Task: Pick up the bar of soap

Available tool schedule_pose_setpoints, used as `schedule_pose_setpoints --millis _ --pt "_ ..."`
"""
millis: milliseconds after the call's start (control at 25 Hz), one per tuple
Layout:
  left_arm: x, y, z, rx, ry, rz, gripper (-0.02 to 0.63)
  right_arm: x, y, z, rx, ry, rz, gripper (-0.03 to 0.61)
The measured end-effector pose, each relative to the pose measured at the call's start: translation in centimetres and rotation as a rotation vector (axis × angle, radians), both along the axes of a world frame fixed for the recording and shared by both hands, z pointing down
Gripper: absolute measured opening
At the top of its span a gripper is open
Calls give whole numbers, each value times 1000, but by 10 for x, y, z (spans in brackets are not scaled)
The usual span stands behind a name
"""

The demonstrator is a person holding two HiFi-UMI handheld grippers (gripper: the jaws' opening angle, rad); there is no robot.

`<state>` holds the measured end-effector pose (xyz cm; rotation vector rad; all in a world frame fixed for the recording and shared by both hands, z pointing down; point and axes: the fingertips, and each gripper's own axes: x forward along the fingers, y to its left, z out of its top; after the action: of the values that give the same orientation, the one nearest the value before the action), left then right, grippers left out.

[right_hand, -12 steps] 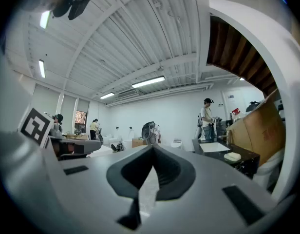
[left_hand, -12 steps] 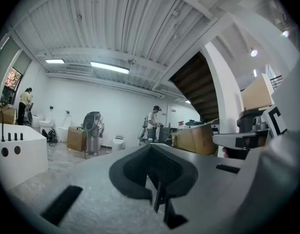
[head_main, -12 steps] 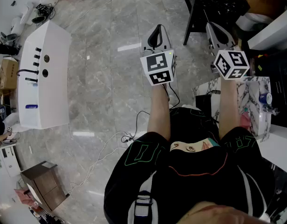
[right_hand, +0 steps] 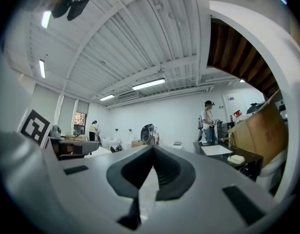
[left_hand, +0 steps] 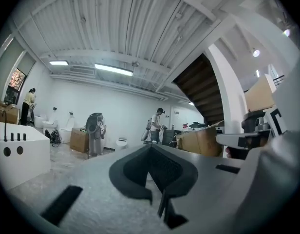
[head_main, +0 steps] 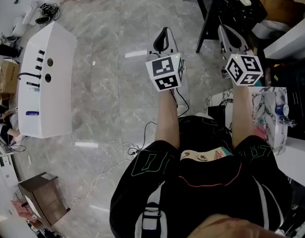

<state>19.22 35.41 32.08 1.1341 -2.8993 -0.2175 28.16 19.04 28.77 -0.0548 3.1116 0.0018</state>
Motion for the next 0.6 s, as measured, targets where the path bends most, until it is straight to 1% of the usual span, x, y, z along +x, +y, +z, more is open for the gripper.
schedule_pose_setpoints --millis 440,600 --pt "-17 6 -15 22 -32 0 8 -14 -3 -14 -9 -18 9 5" --pt "-28 10 -15 48 -27 -13 8 -23 -6 -16 -12 -24 6 5"
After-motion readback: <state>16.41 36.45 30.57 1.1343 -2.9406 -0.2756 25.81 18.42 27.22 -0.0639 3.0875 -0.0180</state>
